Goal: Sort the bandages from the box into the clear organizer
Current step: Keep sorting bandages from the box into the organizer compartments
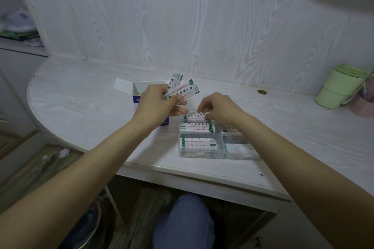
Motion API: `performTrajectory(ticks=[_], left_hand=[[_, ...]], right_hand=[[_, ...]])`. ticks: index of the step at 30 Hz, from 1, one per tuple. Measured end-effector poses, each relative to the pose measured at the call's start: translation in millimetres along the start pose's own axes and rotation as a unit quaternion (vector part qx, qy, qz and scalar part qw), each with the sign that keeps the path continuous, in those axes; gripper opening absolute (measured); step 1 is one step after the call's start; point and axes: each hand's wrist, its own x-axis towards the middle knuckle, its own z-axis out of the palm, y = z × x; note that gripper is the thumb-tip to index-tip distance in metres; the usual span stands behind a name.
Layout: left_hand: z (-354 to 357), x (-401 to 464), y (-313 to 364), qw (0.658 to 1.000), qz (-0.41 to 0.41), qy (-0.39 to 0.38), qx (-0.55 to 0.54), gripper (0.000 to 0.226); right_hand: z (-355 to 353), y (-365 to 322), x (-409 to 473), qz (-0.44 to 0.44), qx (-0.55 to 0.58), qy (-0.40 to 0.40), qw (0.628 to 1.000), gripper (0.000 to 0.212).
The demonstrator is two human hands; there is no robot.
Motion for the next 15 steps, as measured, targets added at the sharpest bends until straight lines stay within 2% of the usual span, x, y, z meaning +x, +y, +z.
performTrajectory(ticks=[7,15], left_hand=[[4,4,0,1.000,-0.003,-0.005,-0.001,0.021],[3,5,0,1.000,0.001,-0.001,-0.004,0.017]], right_hand=[[5,5,7,-0.014,-0.028,0.038,0.999,0.015],[10,-2,11,-0.037,-0.025,0.023,0.999,0.016]])
